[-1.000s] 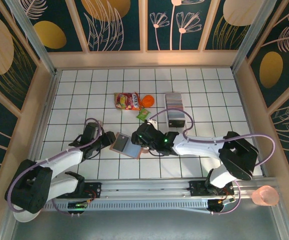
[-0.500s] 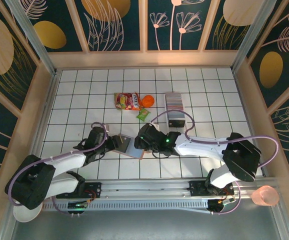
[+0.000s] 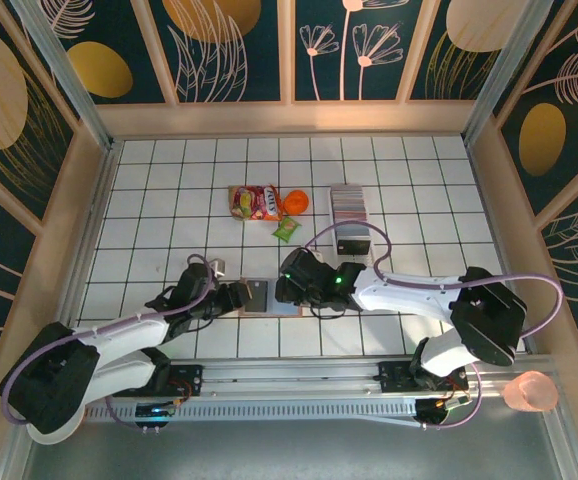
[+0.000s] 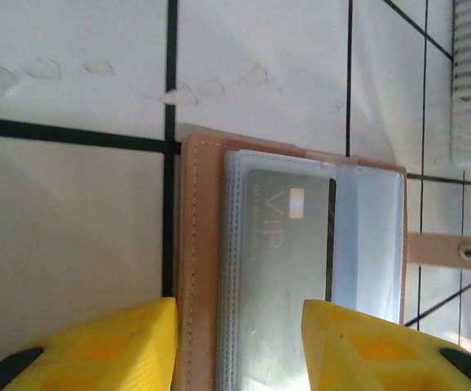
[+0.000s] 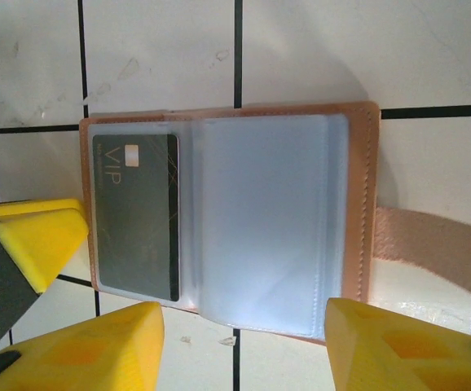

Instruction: Put the credit cards into the card holder

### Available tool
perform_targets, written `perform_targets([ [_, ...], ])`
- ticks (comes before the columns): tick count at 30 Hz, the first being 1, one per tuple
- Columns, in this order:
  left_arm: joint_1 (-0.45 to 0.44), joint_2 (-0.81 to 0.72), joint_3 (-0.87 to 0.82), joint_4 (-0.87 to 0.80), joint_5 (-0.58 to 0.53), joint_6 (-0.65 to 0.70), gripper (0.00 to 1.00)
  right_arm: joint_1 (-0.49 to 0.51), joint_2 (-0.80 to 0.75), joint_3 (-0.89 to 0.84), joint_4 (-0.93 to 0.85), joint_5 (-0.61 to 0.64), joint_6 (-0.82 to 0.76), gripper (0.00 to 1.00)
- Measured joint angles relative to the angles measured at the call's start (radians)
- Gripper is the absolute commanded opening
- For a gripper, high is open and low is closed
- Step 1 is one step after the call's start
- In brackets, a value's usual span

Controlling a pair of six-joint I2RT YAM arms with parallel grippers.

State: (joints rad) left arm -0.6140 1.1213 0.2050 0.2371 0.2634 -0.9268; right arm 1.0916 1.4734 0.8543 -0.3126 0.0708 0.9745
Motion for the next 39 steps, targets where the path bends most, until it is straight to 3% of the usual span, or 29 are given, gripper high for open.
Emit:
perform_targets([
  [5, -0.028, 0.003, -0.010, 0.014, 0.024, -0.025, 0.37, -0.005, 0.050, 0.000, 0.000, -0.017, -0.007, 0.48],
  [32, -0.027, 0.026, -0.022, 0.051, 0.027, -0.035, 0.30, -0.002, 0.199, 0.048, 0.052, -0.046, -0.026, 0.49],
  [39, -0.027, 0.033, -0.022, 0.056, 0.027, -0.037, 0.28, 0.002, 0.193, 0.037, 0.109, -0.048, -0.005, 0.57],
])
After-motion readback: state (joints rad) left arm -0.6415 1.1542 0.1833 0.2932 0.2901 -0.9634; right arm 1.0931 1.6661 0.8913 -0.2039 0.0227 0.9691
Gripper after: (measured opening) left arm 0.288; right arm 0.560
